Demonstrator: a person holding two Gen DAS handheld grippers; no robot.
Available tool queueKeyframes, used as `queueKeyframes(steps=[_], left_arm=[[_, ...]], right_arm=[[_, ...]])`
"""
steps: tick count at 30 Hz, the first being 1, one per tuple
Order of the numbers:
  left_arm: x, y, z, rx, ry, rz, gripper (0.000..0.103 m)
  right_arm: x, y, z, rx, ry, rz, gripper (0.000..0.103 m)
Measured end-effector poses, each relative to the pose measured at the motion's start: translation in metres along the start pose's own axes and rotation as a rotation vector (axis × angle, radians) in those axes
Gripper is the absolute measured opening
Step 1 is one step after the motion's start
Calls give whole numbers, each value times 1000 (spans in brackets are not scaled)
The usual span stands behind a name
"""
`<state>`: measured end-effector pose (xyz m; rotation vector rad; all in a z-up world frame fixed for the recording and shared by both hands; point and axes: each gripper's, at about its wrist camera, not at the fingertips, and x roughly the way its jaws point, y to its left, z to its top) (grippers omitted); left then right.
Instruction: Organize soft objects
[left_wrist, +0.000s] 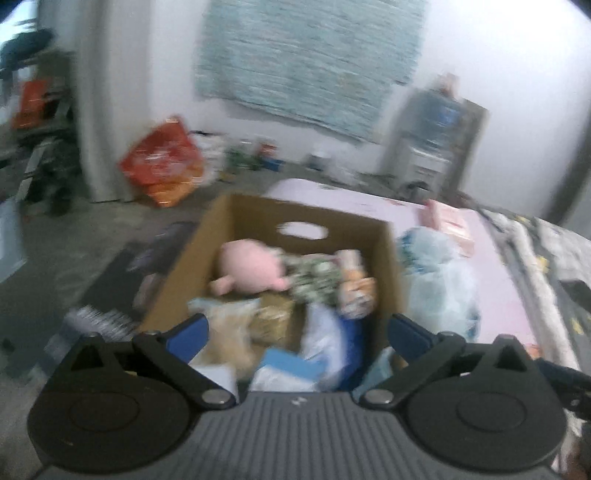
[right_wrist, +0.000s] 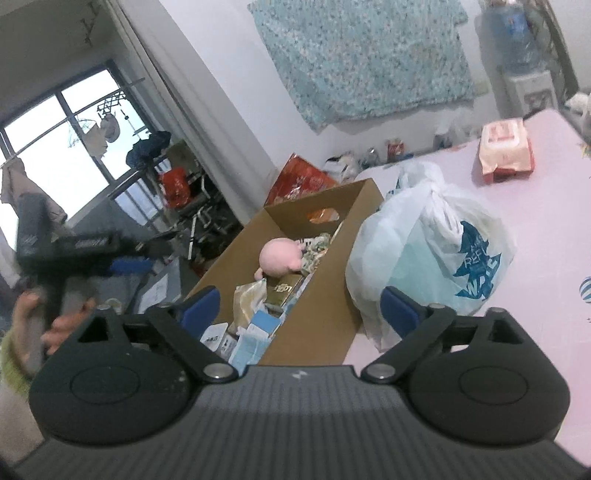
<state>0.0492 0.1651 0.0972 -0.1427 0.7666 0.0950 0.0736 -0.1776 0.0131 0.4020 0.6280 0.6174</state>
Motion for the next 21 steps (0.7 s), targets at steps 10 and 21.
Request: queueKeyframes(steps=[10, 21], left_arm=[[-9, 10, -76, -77, 31, 126, 103], [-29, -9, -110, 97, -24, 200, 103]], right_arm=[[5, 63, -58, -150, 4, -209, 102], [-11, 93, -88, -270, -10, -438, 102]])
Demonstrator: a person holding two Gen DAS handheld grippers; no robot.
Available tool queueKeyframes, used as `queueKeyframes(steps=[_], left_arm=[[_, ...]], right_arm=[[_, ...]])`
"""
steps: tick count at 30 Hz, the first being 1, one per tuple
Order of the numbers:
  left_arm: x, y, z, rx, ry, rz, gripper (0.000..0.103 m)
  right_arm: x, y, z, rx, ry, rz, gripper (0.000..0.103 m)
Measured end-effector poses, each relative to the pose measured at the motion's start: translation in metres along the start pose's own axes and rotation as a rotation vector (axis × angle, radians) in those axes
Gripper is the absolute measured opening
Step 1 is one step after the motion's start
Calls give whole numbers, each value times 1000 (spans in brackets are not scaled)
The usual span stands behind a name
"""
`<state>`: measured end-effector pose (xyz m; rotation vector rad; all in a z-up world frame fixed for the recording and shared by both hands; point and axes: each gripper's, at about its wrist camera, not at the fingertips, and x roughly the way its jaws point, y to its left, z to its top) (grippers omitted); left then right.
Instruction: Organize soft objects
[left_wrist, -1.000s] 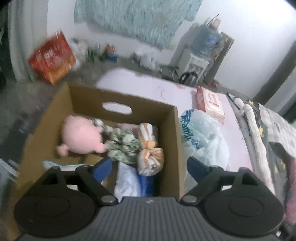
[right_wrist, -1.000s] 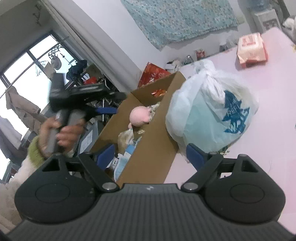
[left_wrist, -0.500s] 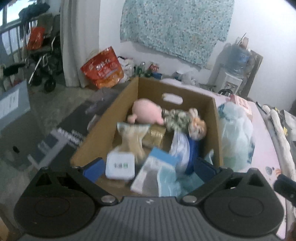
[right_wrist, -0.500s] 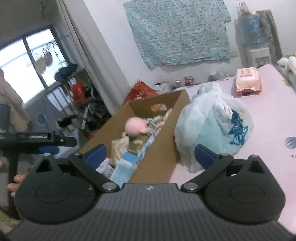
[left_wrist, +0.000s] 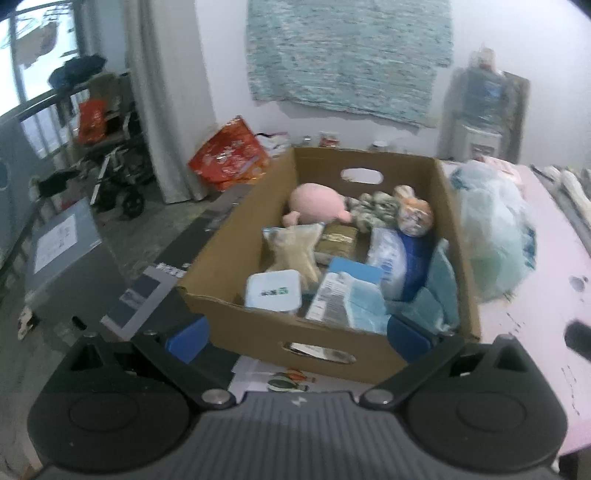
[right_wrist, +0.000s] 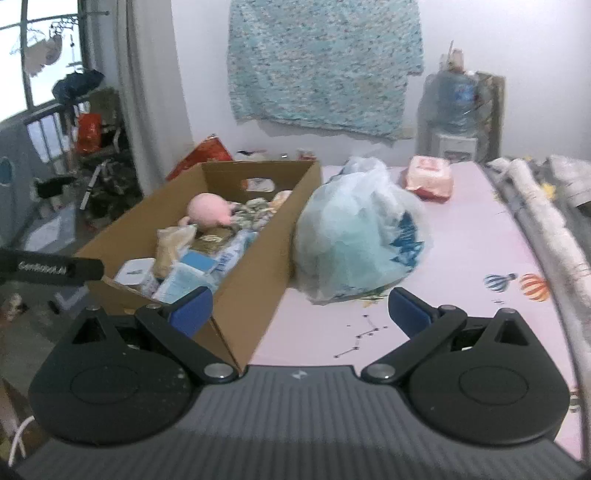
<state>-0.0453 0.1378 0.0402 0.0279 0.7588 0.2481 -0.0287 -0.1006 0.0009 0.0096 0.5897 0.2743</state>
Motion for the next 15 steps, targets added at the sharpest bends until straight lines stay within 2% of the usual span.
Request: queueKeyframes(steps=[3, 6, 11, 15], left_arm=[[3, 1, -4, -10, 18, -51, 103], [3, 2, -6, -7, 23, -22, 103], [-5, 3, -6, 23, -22, 30, 103], [-4, 9, -5, 3, -28, 43, 103]], right_arm=[[-6, 4, -3, -22, -34, -67, 102], [-12, 4, -4, -40, -71, -101, 102], [-21, -6, -1, -32, -119, -66, 102], [-17, -9, 6, -19, -75, -20, 102]])
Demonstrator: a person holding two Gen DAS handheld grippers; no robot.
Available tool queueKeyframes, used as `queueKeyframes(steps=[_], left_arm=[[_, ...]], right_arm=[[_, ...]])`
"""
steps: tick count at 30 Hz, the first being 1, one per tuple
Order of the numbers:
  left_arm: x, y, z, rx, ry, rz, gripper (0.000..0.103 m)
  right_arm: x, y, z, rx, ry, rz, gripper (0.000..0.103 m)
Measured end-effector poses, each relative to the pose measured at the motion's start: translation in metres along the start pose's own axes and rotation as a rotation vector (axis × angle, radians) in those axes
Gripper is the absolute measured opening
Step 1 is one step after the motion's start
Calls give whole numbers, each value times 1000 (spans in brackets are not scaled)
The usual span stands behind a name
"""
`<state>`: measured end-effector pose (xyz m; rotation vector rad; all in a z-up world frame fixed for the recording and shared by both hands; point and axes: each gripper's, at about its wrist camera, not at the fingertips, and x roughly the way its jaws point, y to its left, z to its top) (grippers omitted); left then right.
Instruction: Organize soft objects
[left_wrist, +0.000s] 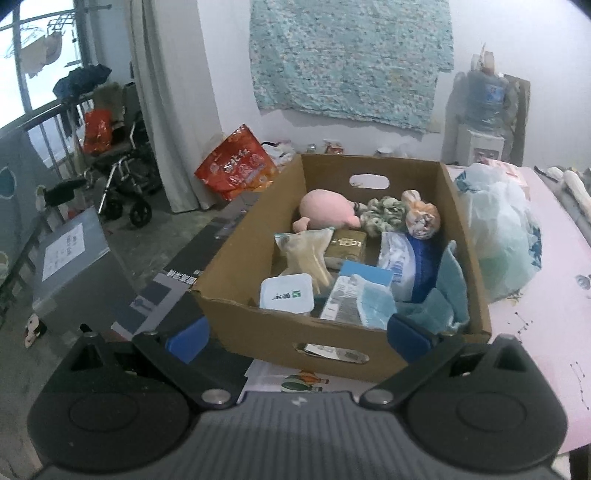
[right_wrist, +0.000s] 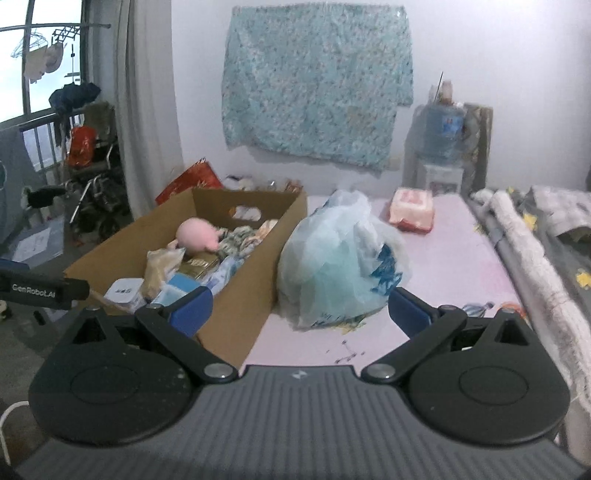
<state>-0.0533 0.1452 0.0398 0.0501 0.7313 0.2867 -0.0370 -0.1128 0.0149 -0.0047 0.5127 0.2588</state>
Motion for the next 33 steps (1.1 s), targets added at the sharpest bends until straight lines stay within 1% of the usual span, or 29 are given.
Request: queueKeyframes(steps=[4, 8, 9, 12, 15, 18, 21, 26, 33], left_arm=[[7, 4, 2, -8, 31, -3, 103], [12, 4, 4, 18, 47, -9, 103], [14, 3, 4, 28, 52, -8, 103], [19, 1, 4, 46, 57, -7, 103], [29, 0, 5, 46, 90, -29, 103], [36, 0, 4, 38, 117, -47, 103], [41, 0, 2, 38, 135, -52, 103], [48, 1, 0, 31, 165, -76, 103], [53, -2, -2, 42, 175, -96, 103]], right_arm=[[13, 10, -9, 23, 72, -7, 102], [37, 15, -21, 83, 182, -31, 102], [41, 16, -22, 88, 195, -33, 102], [49, 19, -25, 84, 210, -48, 102], [54, 23, -24, 71, 211, -64, 102], [61, 24, -20, 58, 226, -40, 102], [67, 27, -16, 40, 237, -33, 102], [78, 30, -14, 55, 267, -21, 102], [85, 34, -15, 47, 286, -27, 102]])
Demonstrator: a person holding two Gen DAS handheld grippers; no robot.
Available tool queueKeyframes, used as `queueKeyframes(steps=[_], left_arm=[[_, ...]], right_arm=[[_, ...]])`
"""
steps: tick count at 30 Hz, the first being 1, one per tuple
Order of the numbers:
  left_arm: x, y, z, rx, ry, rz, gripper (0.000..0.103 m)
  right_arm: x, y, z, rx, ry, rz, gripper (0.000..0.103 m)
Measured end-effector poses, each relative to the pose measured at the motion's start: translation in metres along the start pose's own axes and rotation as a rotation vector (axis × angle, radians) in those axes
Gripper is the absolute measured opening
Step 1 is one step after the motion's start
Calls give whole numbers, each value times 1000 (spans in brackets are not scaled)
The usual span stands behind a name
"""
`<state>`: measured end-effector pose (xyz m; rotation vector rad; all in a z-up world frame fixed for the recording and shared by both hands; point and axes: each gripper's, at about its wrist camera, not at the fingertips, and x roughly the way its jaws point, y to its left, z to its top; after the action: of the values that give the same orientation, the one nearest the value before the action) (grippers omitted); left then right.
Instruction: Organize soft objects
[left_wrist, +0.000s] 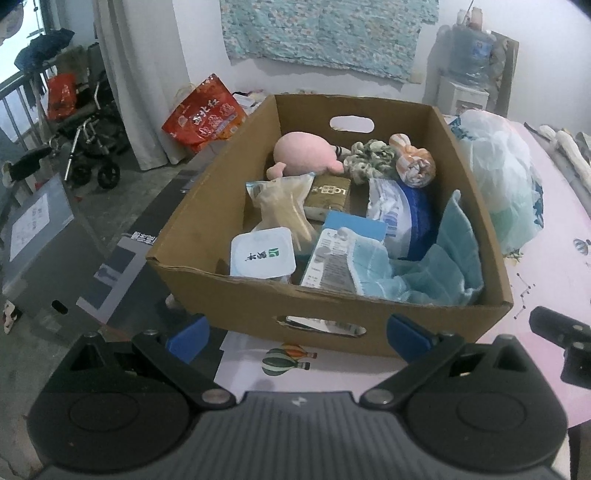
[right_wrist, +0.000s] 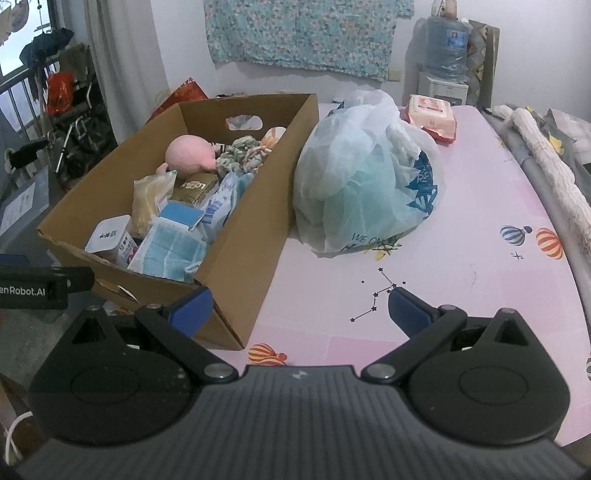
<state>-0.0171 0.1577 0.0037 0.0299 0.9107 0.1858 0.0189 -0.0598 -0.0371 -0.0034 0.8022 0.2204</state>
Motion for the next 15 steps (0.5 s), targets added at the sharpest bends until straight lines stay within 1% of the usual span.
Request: queueKeyframes(steps=[15], left_arm=[[2, -1, -1, 6, 7, -31, 103]], right_arm=[[2, 4, -1, -9, 7, -17, 102]])
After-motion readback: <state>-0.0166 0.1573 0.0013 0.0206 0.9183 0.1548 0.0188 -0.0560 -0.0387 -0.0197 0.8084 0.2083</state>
